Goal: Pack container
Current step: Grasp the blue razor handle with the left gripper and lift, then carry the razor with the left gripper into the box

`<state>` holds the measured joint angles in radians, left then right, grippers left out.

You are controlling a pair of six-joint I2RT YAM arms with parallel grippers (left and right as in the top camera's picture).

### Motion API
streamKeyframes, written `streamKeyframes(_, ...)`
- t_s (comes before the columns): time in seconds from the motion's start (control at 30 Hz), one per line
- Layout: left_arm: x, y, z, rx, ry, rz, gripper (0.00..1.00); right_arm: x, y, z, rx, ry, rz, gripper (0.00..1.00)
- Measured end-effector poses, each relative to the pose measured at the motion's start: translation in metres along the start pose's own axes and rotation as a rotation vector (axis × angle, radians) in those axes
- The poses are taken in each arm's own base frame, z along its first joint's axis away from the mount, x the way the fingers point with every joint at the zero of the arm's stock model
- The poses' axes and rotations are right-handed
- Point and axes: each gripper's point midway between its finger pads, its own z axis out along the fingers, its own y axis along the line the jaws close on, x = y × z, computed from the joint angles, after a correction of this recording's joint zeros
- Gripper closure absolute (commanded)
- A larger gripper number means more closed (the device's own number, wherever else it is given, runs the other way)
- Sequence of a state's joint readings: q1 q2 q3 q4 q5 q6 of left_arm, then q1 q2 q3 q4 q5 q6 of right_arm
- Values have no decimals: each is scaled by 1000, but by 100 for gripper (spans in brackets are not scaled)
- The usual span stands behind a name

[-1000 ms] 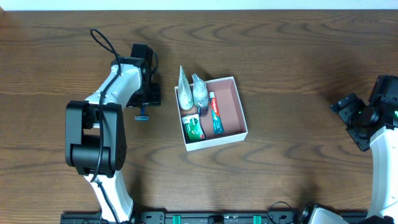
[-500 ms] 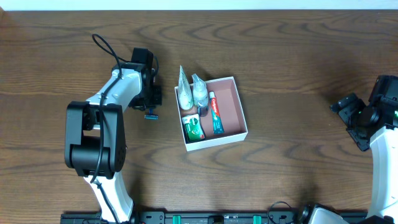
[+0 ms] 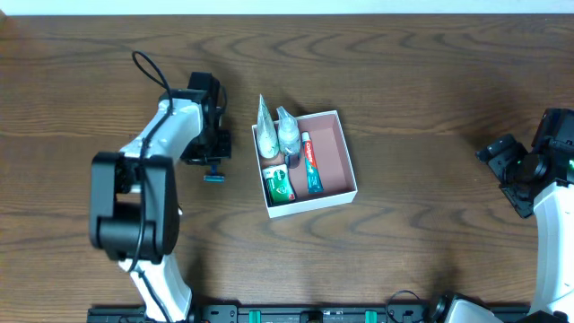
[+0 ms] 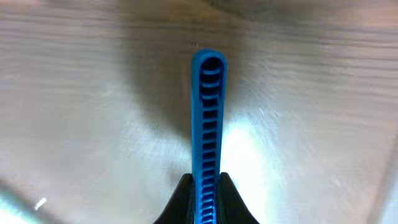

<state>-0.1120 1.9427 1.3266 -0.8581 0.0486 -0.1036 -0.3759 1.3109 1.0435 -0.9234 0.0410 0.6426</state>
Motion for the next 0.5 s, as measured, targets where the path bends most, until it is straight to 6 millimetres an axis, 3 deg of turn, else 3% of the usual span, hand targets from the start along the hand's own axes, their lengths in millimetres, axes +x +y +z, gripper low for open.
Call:
streamKeyframes(0.07, -6, -1, -28, 12, -70, -7, 94, 0, 0, 0, 0, 0, 0, 1)
streamKeyframes(0.23, -25, -6, -139, 76, -390, -49, 94, 0, 0, 0, 0, 0, 0, 2)
streamKeyframes(0.33, -14, -16, -207, 137, -577, -55, 94, 0, 0, 0, 0, 0, 0, 1)
streamKeyframes(0.5, 21, -53, -286, 282, -801, -12, 94, 0, 0, 0, 0, 0, 0, 1)
